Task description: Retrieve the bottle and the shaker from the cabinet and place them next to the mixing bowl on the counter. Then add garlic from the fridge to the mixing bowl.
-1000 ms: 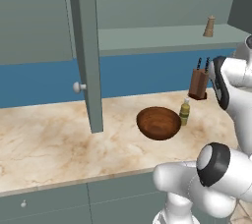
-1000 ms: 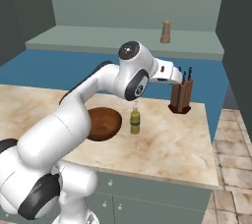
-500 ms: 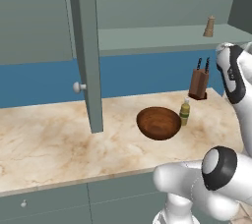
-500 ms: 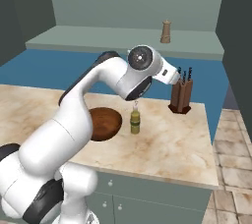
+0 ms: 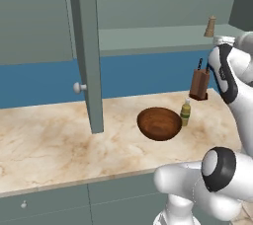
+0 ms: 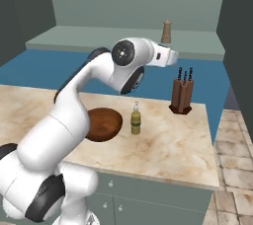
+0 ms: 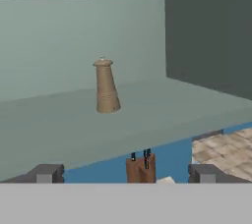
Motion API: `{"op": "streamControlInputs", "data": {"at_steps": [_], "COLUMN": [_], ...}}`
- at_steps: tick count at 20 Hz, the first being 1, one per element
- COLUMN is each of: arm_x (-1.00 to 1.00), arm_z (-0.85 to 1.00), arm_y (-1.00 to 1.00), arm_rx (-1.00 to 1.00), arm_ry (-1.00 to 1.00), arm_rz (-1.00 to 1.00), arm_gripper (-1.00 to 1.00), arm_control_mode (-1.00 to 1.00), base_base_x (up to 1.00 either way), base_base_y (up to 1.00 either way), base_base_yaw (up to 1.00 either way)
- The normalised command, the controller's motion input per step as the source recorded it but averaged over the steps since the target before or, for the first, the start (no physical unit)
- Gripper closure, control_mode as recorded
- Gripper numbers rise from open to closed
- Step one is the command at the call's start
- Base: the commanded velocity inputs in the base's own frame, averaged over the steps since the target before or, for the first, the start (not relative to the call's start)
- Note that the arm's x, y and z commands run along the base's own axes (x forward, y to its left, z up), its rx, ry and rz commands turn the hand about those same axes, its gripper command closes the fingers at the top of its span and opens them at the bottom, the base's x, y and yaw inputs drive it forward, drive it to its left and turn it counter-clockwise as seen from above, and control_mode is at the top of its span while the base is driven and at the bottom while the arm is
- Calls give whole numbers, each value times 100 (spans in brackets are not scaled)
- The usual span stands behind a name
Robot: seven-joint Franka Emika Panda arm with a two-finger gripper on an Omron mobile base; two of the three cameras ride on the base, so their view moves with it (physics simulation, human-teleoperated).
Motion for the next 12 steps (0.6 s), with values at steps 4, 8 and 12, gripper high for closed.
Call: {"op": "streamControlInputs", "data": {"at_steps": [4, 8, 12], "arm_x": [32, 31, 29], "arm_z": [79, 23, -1], "arm_y": [0, 5, -9], "arm_rx": [-14, 1, 16], "arm_ry": [23, 9, 4], "arm_rz": [-12, -7, 0], "arm_gripper": [-100, -100, -100], "arm_control_mode": [-100, -100, -100], "base_base_x": [0, 0, 0], "base_base_y": [0, 0, 0], "base_base_yaw": [0, 0, 0]}}
